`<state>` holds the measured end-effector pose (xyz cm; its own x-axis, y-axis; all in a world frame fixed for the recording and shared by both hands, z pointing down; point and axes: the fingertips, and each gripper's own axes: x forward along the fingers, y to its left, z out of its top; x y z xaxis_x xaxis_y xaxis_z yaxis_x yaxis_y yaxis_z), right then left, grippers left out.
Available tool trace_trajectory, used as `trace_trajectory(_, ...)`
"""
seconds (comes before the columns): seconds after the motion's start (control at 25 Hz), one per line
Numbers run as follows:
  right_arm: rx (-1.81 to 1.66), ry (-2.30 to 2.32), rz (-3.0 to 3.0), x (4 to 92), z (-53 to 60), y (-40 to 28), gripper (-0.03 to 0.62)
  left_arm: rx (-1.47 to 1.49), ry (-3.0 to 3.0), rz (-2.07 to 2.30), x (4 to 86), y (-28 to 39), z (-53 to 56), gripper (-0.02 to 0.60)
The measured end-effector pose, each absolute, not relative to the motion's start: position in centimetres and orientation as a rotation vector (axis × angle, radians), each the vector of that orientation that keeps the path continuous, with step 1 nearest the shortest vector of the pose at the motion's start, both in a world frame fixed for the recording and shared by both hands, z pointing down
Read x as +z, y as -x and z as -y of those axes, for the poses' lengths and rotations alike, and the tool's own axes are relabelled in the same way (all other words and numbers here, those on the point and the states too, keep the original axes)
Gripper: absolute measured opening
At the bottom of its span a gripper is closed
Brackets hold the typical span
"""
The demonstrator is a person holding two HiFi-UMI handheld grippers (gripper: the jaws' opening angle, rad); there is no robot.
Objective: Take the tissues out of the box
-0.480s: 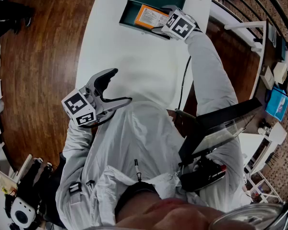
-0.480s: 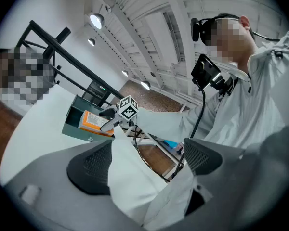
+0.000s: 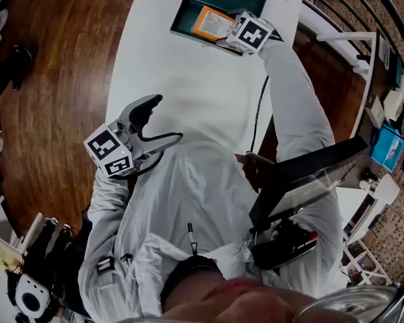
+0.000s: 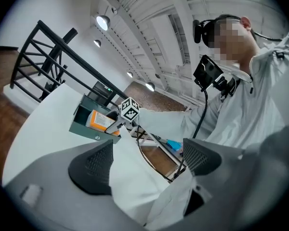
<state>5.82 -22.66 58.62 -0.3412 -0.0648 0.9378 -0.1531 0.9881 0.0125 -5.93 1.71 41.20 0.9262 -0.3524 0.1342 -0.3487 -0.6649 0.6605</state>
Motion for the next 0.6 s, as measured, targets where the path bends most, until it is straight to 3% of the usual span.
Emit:
trace_trajectory(0.28, 0.046, -0.144, 1.901, 57.3, 22.5, -5.8, 0.356, 0.017, -2.379, 0.49, 41.3, 6.1, -1.6, 0.462)
trace_trajectory(0.6, -0.039, -0.142, 1.938, 51.8, 22.4, -5.5, 0.348, 0.174, -2.643, 0.509, 38.6, 7.1, 4.1, 0.462)
